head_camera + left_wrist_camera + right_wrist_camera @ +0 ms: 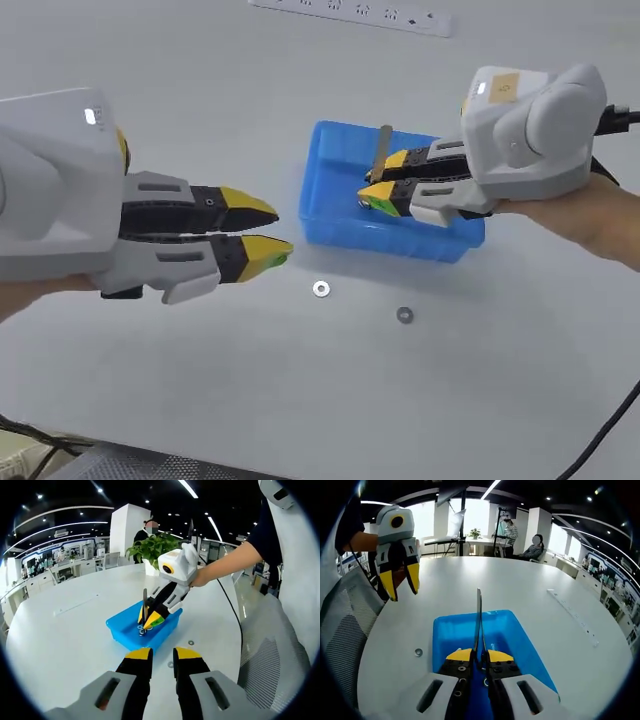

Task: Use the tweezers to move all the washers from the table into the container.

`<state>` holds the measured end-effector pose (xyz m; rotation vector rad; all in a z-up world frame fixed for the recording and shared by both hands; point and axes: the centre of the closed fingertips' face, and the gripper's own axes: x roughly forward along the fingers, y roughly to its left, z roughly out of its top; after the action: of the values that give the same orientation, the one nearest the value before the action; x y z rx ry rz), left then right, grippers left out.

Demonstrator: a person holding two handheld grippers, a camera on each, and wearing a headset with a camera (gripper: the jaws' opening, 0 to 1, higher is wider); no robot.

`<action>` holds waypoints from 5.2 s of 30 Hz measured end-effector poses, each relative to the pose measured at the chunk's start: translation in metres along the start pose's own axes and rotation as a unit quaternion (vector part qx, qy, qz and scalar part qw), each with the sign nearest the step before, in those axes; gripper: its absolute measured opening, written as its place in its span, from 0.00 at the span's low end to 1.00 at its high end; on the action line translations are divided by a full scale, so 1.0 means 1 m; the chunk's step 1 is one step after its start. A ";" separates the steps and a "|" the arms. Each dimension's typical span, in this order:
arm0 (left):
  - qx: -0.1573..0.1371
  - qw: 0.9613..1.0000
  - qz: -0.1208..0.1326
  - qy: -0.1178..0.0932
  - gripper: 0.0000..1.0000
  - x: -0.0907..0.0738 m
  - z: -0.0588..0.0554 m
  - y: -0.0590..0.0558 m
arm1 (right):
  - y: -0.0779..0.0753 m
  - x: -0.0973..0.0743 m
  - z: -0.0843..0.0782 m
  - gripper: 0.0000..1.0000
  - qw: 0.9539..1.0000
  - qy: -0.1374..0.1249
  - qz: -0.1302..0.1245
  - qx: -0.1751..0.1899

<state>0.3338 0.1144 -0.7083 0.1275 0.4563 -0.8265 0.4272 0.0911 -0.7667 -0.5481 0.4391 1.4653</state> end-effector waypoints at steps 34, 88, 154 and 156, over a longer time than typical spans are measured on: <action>0.035 0.998 -0.053 -0.008 0.48 0.077 0.045 0.030 | 0.000 -0.004 -0.004 0.11 1.000 -0.006 -0.002 0.007; 0.151 0.984 -0.092 -0.007 0.06 0.092 0.067 0.028 | -0.003 -0.006 0.011 0.12 1.000 -0.009 -0.014 -0.018; 0.143 0.988 -0.057 -0.019 0.07 -0.002 0.063 -0.024 | 0.084 -0.088 -0.008 0.59 0.994 -0.027 -0.069 0.084; 0.143 0.988 -0.056 -0.017 0.07 -0.001 0.063 -0.031 | 0.087 -0.089 -0.009 0.59 0.994 -0.026 -0.068 0.086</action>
<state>0.3320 0.0761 -0.6495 0.3552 0.3117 -1.0014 0.3353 0.0166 -0.7285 -0.3932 0.4719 1.2943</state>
